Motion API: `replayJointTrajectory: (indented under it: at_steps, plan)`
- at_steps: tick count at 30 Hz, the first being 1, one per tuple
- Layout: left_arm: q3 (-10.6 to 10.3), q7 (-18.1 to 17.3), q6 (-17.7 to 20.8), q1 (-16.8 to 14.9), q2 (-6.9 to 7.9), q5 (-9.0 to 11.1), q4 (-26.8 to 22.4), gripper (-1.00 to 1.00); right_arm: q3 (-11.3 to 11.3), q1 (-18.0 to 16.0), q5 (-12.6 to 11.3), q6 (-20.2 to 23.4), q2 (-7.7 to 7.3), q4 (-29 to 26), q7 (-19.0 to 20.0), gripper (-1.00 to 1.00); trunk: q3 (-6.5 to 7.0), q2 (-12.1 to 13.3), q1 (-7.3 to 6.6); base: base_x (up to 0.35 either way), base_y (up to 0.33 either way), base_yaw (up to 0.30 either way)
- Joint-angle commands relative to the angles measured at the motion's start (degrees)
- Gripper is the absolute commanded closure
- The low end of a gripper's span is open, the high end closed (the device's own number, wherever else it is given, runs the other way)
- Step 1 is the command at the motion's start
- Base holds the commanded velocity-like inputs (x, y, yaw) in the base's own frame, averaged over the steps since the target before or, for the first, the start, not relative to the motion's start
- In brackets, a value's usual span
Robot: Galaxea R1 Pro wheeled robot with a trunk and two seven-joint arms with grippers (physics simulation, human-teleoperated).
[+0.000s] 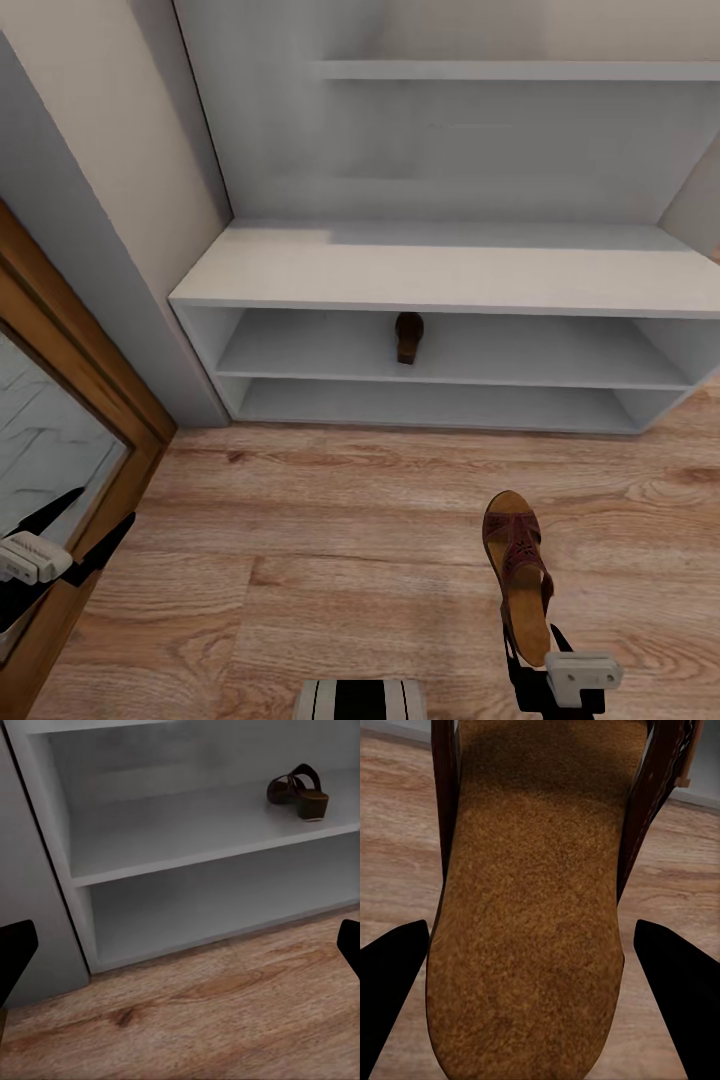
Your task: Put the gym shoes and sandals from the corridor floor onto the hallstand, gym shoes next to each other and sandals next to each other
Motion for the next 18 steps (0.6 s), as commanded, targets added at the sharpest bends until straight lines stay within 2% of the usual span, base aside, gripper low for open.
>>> replayJointTrajectory:
  at_steps: [1, 4, 12, 18]
  plan:
    - [0.0, 0.0, 0.0, 0.0, 0.02, 0.0, 0.0, -1.0, 0.0, 0.0, 0.0, 0.0, 0.0, 0.0, 0.0, 1.0, 0.0, 0.0, 0.0, 0.0, 0.006, 0.0]
    - [-0.1, 0.0, 0.0, 0.0, 0.04, 0.0, 0.0, -1.0, 0.0, 0.0, 0.0, 0.0, 0.0, 0.0, 0.0, 1.0, 0.0, 0.0, 0.0, 0.0, 0.046, 0.0]
    - [-0.1, 0.1, 0.0, 0.0, 0.04, 0.0, 0.0, -1.0, 0.0, 0.0, 0.0, 0.0, 0.01, 0.0, 0.0, 1.0, 0.0, 0.0, 0.0, 0.0, 0.181, 0.0]
    - [-0.1, 0.1, 0.0, 0.0, 0.02, 0.0, 0.0, -1.0, 0.0, 0.0, 0.0, 0.0, 0.01, 0.0, 0.0, 1.0, 0.0, 0.0, 0.0, 0.0, 0.108, 0.0]
